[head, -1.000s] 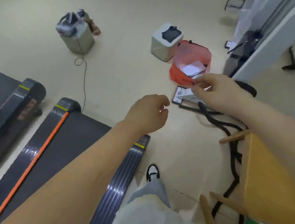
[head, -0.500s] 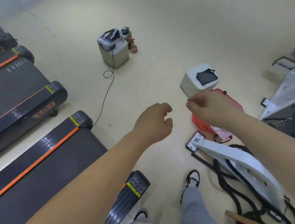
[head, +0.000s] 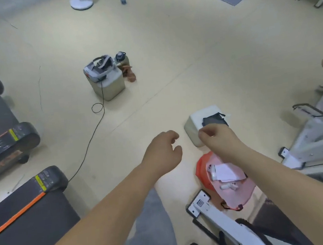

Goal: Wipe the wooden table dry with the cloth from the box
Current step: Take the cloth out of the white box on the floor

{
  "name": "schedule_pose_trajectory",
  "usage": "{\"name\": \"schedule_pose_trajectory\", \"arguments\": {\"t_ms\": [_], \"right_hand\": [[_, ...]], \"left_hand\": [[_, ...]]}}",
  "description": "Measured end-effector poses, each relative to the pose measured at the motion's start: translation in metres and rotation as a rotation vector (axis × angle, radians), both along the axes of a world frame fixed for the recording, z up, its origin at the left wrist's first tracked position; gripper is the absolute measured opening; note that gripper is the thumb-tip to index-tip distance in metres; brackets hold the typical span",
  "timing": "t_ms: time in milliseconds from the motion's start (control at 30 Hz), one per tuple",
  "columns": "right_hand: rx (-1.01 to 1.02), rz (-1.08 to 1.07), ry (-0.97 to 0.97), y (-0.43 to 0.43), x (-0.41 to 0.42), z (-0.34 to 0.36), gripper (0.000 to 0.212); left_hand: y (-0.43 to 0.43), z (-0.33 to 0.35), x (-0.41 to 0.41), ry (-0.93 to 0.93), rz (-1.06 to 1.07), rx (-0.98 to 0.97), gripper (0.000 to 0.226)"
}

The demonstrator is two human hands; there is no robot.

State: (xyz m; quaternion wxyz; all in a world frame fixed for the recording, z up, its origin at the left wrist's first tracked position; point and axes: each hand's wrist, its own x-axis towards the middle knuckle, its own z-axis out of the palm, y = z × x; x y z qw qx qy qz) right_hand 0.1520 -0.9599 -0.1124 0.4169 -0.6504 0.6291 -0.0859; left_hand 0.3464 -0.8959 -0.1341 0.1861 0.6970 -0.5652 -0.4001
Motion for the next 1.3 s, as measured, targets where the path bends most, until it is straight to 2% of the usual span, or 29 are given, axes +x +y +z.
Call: {"name": "schedule_pose_trajectory", "arguments": {"t_ms": [200,333,433,500,600,700,767,867,933,1000,1100,1200,1300], "right_hand": [[0.139,-0.205,0.021,-0.179,0.005,-0.077,0.021],[0.21,-0.28,0.073,-0.266,-0.004,-0.137,0.024],[0.23,-0.362,0.108,-0.3,-0.015,-0.174,0.02],[0.245,-0.418,0.141,-0.319,-0.03,-0.217,0.027],[0.25,-0.467,0.231,-0.348,-0.055,-0.306,0.024],[0.239,-0.42,0.319,-0.372,-0.072,-0.408,0.007],[0.252,-0.376,0.34,-0.38,-0.08,-0.477,0.02],[0.246,-0.344,0.409,-0.383,-0.089,-0.565,0.027],[0.15,-0.308,0.554,-0.384,-0.096,-0.605,0.043],[0.055,-0.285,0.649,-0.386,-0.102,-0.625,0.045],[-0.093,-0.318,0.634,-0.387,-0.111,-0.64,0.019],[-0.078,-0.451,0.521,-0.383,-0.117,-0.637,0.01],[0.157,-0.597,0.285,-0.38,-0.118,-0.6,0.013]], "left_hand": [[-0.214,-0.059,-0.001,-0.128,-0.262,0.006,0.041],[-0.313,-0.108,-0.005,-0.138,-0.358,0.039,0.041],[-0.351,-0.154,-0.021,-0.069,-0.401,0.112,0.041],[-0.368,-0.199,-0.033,-0.033,-0.408,0.163,0.041],[-0.398,-0.288,-0.056,-0.025,-0.408,0.14,0.04],[-0.423,-0.381,-0.083,-0.02,-0.413,0.158,0.041],[-0.433,-0.439,-0.102,-0.015,-0.457,0.194,0.043],[-0.45,-0.519,-0.124,-0.05,-0.551,0.198,0.04],[-0.458,-0.559,-0.132,-0.093,-0.589,0.218,0.036],[-0.462,-0.586,-0.143,-0.197,-0.682,0.189,0.029],[-0.463,-0.588,-0.162,-0.343,-0.766,0.121,0.026],[-0.457,-0.589,-0.165,-0.271,-0.798,0.218,0.025],[-0.438,-0.566,-0.138,-0.067,-0.694,0.351,0.025]]}}
